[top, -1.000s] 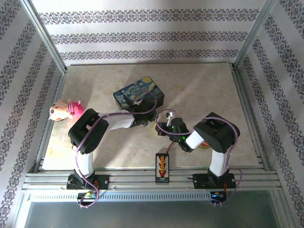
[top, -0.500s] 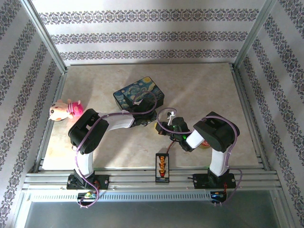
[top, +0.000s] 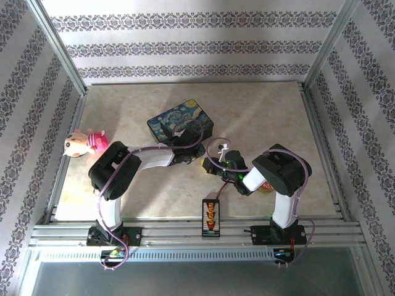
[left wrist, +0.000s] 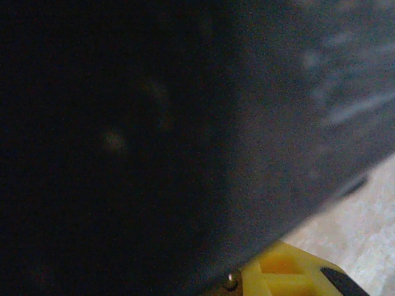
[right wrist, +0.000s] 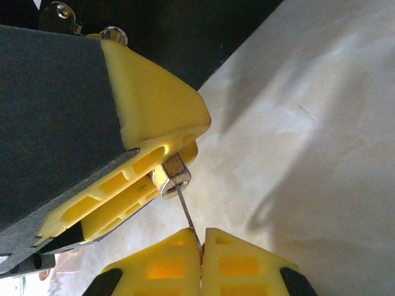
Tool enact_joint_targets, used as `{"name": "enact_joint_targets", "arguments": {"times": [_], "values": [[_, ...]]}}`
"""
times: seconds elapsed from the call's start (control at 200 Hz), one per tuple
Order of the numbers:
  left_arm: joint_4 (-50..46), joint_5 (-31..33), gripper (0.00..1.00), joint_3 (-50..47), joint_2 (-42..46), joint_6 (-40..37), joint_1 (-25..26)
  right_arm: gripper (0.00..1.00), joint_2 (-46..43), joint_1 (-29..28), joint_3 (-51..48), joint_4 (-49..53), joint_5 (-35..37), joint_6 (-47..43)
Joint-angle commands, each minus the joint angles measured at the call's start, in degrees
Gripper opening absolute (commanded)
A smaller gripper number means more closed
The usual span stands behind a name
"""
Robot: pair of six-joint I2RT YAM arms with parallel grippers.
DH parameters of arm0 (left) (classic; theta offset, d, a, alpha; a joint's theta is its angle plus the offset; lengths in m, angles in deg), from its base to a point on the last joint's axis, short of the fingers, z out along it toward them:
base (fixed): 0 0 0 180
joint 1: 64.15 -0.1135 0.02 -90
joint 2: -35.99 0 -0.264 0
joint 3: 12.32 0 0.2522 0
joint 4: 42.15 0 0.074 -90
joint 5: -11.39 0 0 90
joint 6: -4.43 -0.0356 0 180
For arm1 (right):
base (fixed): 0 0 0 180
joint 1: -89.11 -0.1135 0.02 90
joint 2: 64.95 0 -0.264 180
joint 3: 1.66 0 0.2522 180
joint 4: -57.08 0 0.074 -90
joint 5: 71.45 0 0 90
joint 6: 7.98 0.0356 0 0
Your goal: Unlock a padlock with a key
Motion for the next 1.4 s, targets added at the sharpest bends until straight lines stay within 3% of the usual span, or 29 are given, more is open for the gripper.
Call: {"name": "enact_joint_targets", "arguments": {"times": [0.0, 1.399], "values": [[-0.69, -5.66, 0.24, -1.34, 0.93, 0.62, -0.02, 0.00, 1.48, 1.47, 1.90, 3.49, -0.98, 0.57], [-0.87, -6.22, 0.24, -1.87, 1.04, 0.65, -0.07, 0.00, -3.28, 3.24, 1.21, 4.91, -1.89, -1.33]]}}
